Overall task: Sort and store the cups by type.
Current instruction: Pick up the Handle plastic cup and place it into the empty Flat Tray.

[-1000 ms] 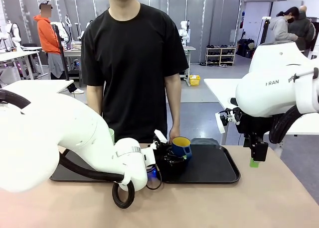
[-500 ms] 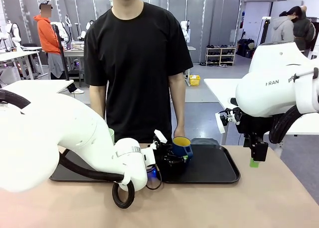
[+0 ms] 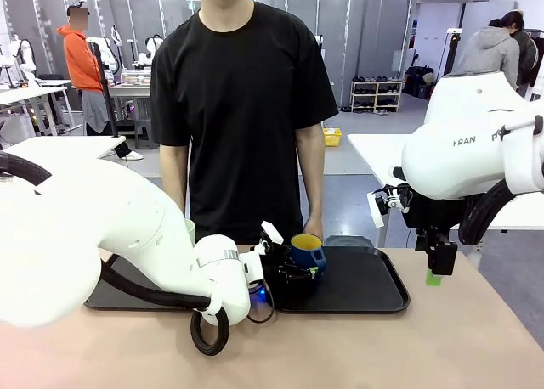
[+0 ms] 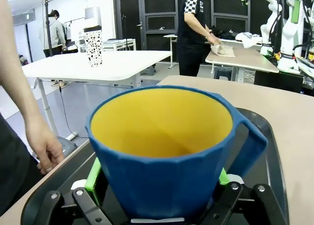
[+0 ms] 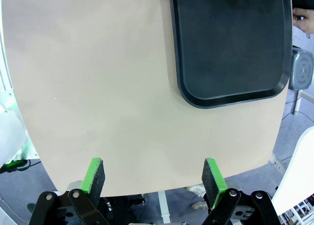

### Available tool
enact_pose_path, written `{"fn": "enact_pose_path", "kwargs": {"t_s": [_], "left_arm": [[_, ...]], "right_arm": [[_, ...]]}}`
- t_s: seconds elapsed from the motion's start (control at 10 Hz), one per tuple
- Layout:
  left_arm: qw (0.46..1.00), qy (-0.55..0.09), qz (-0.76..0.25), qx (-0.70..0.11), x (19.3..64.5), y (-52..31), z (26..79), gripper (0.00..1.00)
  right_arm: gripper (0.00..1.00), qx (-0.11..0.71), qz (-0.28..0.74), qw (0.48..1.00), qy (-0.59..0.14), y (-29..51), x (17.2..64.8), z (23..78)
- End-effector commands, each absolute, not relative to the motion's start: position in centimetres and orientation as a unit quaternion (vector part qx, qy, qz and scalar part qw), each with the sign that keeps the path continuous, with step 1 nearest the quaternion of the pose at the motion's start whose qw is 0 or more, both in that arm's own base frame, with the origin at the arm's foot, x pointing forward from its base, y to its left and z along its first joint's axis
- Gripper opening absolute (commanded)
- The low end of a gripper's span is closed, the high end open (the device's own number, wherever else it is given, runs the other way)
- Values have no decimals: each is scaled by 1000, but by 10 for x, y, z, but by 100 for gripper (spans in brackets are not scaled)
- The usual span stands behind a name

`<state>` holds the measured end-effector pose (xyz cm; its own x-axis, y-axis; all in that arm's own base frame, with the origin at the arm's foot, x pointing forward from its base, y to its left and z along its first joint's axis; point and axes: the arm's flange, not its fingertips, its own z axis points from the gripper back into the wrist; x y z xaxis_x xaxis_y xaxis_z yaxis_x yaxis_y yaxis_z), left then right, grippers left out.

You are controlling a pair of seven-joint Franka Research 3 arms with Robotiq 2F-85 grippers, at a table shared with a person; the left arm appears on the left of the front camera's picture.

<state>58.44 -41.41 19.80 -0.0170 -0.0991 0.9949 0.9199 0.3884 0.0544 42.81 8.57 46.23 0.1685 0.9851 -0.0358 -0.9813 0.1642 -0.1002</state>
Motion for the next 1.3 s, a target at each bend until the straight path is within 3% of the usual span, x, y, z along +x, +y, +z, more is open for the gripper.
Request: {"fn": "enact_pose_path", "kwargs": {"t_s": [0.0, 1.2], "left_arm": [[604, -592, -425, -324, 539, -415, 181, 100], [627, -579, -422, -308, 479, -392, 171, 100]], "right_arm": [[100, -53, 643, 764, -14, 85, 428, 464], [100, -53, 643, 764, -14, 85, 428, 464]]}}
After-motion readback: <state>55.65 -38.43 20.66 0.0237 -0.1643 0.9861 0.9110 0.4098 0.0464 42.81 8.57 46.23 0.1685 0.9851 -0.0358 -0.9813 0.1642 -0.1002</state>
